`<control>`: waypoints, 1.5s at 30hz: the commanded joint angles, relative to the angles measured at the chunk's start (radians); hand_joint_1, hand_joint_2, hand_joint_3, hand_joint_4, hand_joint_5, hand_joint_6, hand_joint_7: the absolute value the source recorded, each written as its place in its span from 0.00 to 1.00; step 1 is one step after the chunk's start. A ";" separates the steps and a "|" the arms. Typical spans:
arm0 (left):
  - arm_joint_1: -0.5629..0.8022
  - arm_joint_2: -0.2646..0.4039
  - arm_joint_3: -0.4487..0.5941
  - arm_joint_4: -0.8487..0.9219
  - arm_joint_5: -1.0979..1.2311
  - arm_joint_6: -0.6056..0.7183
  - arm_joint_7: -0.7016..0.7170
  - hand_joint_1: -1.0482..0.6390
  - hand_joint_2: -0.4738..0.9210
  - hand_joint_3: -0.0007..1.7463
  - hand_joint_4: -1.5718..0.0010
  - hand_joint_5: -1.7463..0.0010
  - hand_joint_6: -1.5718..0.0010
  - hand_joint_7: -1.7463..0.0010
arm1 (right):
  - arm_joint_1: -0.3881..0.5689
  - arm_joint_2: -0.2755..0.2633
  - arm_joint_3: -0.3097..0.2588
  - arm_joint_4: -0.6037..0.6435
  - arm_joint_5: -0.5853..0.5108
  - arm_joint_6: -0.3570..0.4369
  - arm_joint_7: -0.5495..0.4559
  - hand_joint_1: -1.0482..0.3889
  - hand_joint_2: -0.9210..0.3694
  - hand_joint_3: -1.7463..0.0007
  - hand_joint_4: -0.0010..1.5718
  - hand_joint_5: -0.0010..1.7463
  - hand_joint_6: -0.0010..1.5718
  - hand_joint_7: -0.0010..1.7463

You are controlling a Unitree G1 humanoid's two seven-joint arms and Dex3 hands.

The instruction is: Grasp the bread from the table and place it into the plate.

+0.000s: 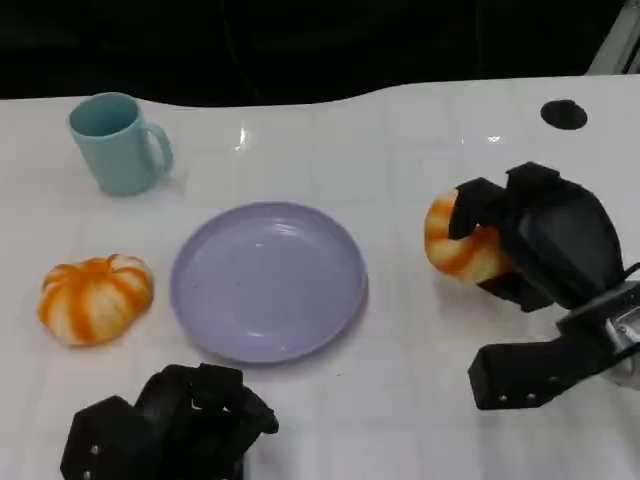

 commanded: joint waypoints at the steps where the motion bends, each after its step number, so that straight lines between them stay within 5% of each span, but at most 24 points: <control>1: 0.001 0.009 0.004 -0.001 0.006 0.001 0.011 0.00 0.74 0.37 0.00 0.32 0.08 0.62 | -0.023 0.026 -0.004 -0.051 0.013 -0.037 0.007 0.60 0.52 0.17 0.66 1.00 0.50 1.00; 19: 0.014 0.002 -0.004 -0.008 0.021 -0.009 0.016 0.00 0.75 0.36 0.00 0.32 0.08 0.62 | -0.033 0.196 -0.001 -0.187 0.030 -0.015 0.186 0.60 0.53 0.20 0.64 1.00 0.50 1.00; 30: 0.021 0.000 -0.004 -0.019 0.013 -0.003 0.008 0.00 0.74 0.35 0.00 0.32 0.08 0.62 | -0.139 0.319 0.039 -0.012 0.003 -0.017 0.126 0.58 0.49 0.22 0.64 1.00 0.49 1.00; 35: 0.017 -0.002 -0.007 -0.015 0.014 -0.006 0.006 0.00 0.74 0.36 0.00 0.32 0.08 0.63 | -0.192 0.366 0.038 0.099 0.026 -0.025 0.126 0.60 0.39 0.31 0.60 1.00 0.46 1.00; 41: 0.022 -0.005 -0.010 -0.027 0.016 0.002 0.012 0.00 0.74 0.35 0.00 0.32 0.08 0.63 | -0.234 0.395 0.050 0.179 0.020 -0.001 0.109 0.62 0.44 0.31 0.57 1.00 0.44 1.00; 42: 0.024 -0.006 -0.010 -0.030 0.015 0.002 0.012 0.00 0.74 0.35 0.00 0.32 0.08 0.63 | -0.237 0.397 0.052 0.182 0.020 0.014 0.127 0.61 0.44 0.33 0.55 0.99 0.44 0.96; 43: 0.024 -0.006 -0.010 -0.029 0.015 -0.003 0.011 0.00 0.74 0.35 0.00 0.32 0.08 0.63 | -0.238 0.398 0.053 0.183 0.021 0.028 0.144 0.60 0.41 0.37 0.53 0.96 0.48 0.82; 45: 0.026 -0.007 -0.009 -0.030 0.013 -0.006 0.009 0.00 0.74 0.35 0.00 0.32 0.08 0.63 | -0.238 0.399 0.057 0.184 0.023 0.055 0.177 0.56 0.29 0.58 0.55 0.73 0.58 0.45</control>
